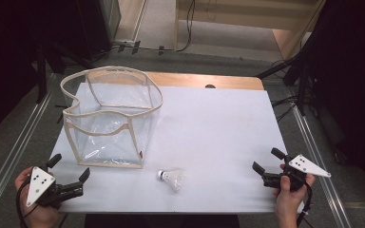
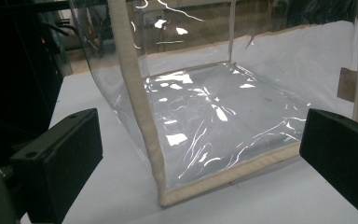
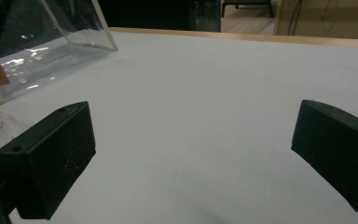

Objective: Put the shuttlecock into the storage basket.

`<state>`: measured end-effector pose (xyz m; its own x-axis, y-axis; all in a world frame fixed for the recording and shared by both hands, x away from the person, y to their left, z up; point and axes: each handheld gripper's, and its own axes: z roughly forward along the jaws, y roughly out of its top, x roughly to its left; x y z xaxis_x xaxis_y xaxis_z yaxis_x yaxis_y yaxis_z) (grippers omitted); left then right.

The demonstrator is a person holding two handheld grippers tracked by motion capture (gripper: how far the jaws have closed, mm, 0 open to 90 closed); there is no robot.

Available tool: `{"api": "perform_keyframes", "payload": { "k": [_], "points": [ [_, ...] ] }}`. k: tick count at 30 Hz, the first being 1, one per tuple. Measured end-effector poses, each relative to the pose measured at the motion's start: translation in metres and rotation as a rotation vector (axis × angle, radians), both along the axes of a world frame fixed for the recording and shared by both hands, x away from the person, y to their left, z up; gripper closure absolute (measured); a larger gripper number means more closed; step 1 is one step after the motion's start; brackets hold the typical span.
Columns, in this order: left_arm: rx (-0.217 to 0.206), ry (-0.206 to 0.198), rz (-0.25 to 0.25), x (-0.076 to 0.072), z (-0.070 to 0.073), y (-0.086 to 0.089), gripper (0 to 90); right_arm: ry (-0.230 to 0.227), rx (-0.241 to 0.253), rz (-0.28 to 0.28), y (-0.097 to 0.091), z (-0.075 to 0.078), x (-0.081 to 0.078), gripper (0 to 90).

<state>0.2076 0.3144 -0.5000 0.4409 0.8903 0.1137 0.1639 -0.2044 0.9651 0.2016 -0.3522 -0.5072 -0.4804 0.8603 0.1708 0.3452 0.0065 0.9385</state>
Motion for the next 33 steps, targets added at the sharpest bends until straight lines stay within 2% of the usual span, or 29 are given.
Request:
{"api": "perform_keyframes", "payload": {
  "k": [4,8,9,12,14,17,18,21,22,24,25,26,27,33],
  "points": [
    [0.002,-0.002,0.005,0.0,0.0,-0.001,0.0,-0.013,-0.01,0.049,0.006,0.007,0.001,0.0],
    [0.006,-0.003,0.003,0.0,-0.001,-0.002,0.0,-0.044,-0.04,0.057,0.015,0.012,0.003,0.0],
    [0.008,-0.004,0.002,0.0,-0.001,-0.002,0.0,-0.053,-0.044,0.078,0.021,0.015,0.005,0.0],
    [0.008,-0.005,0.001,0.0,-0.001,-0.002,0.0,-0.046,-0.054,0.114,0.028,0.021,0.006,0.0],
    [0.007,-0.004,0.002,0.0,-0.001,-0.002,0.0,-0.038,-0.057,0.118,0.031,0.023,0.006,0.0],
    [0.006,-0.004,0.001,0.0,-0.001,-0.002,0.0,-0.029,-0.012,0.199,0.042,0.033,0.009,0.0],
    [0.006,-0.004,0.001,0.0,-0.001,-0.002,0.0,-0.027,-0.011,0.217,0.046,0.035,0.01,0.0],
    [0.006,-0.003,0.002,0.0,-0.001,-0.002,0.0,-0.024,-0.015,0.252,0.054,0.04,0.013,0.0],
    [0.002,-0.003,0.001,0.0,-0.001,-0.002,0.0,-0.02,-0.038,0.284,0.064,0.044,0.017,0.0],
    [0.0,-0.003,0.001,0.0,-0.001,-0.002,0.0,-0.016,-0.048,0.307,0.072,0.046,0.02,0.0],
    [-0.001,-0.004,0.0,0.0,-0.001,-0.001,0.0,-0.011,-0.039,0.336,0.077,0.047,0.022,0.0],
    [-0.001,-0.004,0.0,0.0,-0.001,-0.001,0.0,-0.011,-0.039,0.336,0.077,0.047,0.022,0.0],
    [-0.002,-0.004,-0.002,0.0,-0.001,-0.001,0.0,-0.01,-0.018,0.381,0.083,0.05,0.026,0.0],
    [-0.012,-0.002,0.0,0.0,-0.001,-0.001,0.0,0.0,-0.063,0.452,0.105,0.056,0.032,0.0]
  ]
}}
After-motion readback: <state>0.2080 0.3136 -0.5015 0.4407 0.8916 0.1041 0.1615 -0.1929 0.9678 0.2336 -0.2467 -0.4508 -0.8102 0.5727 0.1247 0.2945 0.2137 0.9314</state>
